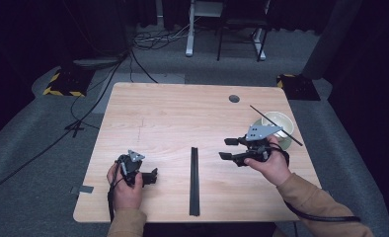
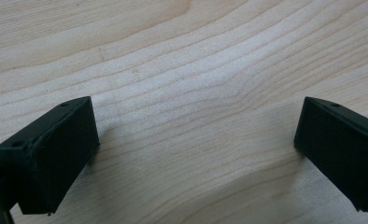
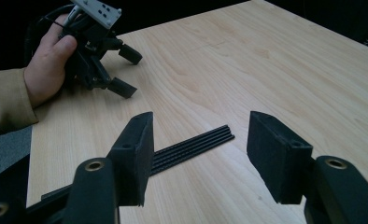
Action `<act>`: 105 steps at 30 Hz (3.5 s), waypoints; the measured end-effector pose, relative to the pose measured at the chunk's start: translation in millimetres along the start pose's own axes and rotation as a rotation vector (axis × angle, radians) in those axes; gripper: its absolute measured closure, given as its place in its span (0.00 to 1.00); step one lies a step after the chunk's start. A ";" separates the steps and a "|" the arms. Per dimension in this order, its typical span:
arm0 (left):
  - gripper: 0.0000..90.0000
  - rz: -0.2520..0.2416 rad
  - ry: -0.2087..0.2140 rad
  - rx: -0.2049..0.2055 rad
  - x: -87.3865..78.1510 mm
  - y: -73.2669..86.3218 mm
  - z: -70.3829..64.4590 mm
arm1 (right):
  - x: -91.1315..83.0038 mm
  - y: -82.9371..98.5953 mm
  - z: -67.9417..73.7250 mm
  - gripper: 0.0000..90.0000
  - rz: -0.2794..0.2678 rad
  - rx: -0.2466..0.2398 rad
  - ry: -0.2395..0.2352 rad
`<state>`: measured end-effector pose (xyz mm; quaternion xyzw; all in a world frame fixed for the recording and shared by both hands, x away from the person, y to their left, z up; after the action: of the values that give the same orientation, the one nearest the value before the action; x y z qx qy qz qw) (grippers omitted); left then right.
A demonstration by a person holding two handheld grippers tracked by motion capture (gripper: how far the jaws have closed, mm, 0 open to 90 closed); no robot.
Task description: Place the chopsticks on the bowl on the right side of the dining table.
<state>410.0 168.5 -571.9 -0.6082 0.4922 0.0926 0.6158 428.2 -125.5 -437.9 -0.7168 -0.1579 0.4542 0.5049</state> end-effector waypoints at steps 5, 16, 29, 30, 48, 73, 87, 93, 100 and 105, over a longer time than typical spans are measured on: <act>0.00 0.001 0.002 -0.001 0.1 0.1 -0.2 | 9.0 7.9 12.4 0.47 0.024 0.008 -0.012; 0.00 0.000 0.002 -0.001 0.1 0.1 -0.3 | 26.3 25.3 30.0 0.48 0.050 0.018 0.005; 0.00 0.001 0.002 -0.001 0.1 0.1 -0.2 | 53.2 54.8 52.1 0.44 0.079 0.021 0.014; 0.00 0.001 0.002 -0.001 0.1 0.1 -0.3 | 55.3 58.0 54.6 0.44 0.086 0.015 0.017; 0.00 0.001 0.003 -0.001 0.1 0.1 -0.3 | 77.1 79.6 70.7 0.43 0.139 0.016 0.068; 0.00 0.001 0.002 -0.001 0.1 0.1 -0.3 | 82.3 85.5 77.6 0.42 0.158 0.000 0.075; 0.00 0.001 0.002 -0.001 0.1 0.1 -0.3 | 78.9 89.8 66.9 0.43 0.173 -0.022 0.099; 0.00 0.000 0.003 -0.001 0.1 0.1 -0.4 | 76.6 91.4 59.4 0.43 0.171 -0.017 0.116; 0.00 0.001 0.002 -0.001 0.1 0.1 -0.3 | 74.8 93.6 48.1 0.44 0.180 0.009 0.155; 0.00 0.001 0.002 -0.001 0.1 0.1 -0.3 | 71.3 96.2 37.9 0.45 0.188 -0.002 0.175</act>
<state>409.8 168.2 -572.0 -0.6084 0.4930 0.0924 0.6150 413.5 -96.9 -559.3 -0.7657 -0.0459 0.4351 0.4715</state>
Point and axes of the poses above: each handheld gripper's, and its own axes: x roughly forward along the jaws, y roughly out of its underside, z roughly to its left, the point moved 9 cm from there along x, roughly forward along the jaws, and after that the axes turned 15 degrees about y, right-handed, at the moved point
